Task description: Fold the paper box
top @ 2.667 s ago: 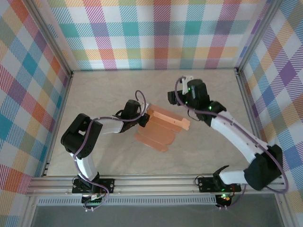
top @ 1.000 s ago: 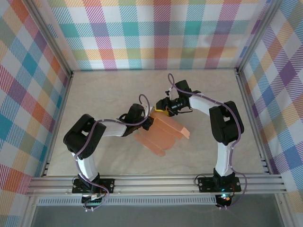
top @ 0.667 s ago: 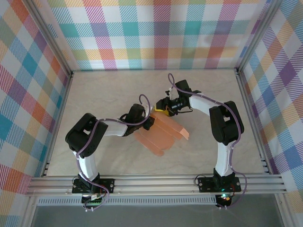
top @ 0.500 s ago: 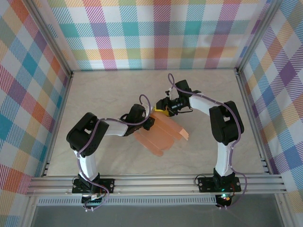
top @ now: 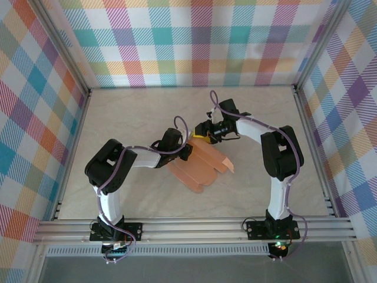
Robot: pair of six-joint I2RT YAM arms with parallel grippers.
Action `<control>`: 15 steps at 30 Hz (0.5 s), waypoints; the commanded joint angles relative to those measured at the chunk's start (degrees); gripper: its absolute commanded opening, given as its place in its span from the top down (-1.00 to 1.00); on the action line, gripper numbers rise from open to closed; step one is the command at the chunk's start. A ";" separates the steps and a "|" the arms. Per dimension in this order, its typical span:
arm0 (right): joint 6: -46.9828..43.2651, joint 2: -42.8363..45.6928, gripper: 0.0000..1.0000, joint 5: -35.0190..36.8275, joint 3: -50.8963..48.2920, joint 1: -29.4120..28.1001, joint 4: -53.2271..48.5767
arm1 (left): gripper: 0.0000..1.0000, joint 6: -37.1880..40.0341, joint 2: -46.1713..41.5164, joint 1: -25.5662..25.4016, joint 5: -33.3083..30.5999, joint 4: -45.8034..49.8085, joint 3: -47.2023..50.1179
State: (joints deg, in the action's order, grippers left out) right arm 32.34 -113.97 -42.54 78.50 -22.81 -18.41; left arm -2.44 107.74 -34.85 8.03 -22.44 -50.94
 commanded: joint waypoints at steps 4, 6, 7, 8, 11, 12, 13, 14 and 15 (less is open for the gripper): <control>0.76 -0.90 -0.05 -2.70 0.26 -0.92 -1.53 | 1.00 -1.86 0.17 -0.66 0.32 0.67 -1.27; 0.88 -0.77 -0.05 -2.65 0.16 -0.92 -1.41 | 1.00 -2.26 0.10 -0.59 0.41 0.77 -1.30; 0.87 -0.72 -0.05 -2.59 0.16 -0.90 -1.44 | 0.96 -2.45 0.04 -0.61 0.43 0.98 -1.36; 0.80 -0.72 -0.05 -2.35 0.17 -0.88 -1.47 | 0.85 -2.49 0.03 -0.65 0.32 1.01 -1.33; 0.47 -1.07 -0.05 -2.10 0.31 -0.93 -1.75 | 0.68 -3.16 -0.32 -0.65 -0.51 -0.21 -0.46; 0.22 -1.23 -0.05 -2.02 0.42 -0.92 -2.02 | 0.66 -3.32 -0.63 -0.66 -0.86 -0.50 -0.14; -0.11 -1.19 -0.05 -1.73 0.51 -0.85 -2.33 | 0.65 -3.29 -0.92 -0.65 -1.16 -0.80 0.19; -0.50 -1.17 -0.05 -1.29 0.58 -0.84 -2.72 | 0.64 -3.21 -1.20 -0.66 -1.41 -1.06 0.38; -0.89 -1.20 -0.05 -0.95 0.77 -0.77 -3.20 | 0.61 -3.06 -1.54 -0.66 -1.53 -1.49 0.73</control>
State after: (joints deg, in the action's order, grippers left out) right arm 32.49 -113.97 -42.78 78.50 -22.98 -18.85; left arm -4.86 107.74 -34.85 7.38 -22.63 -50.87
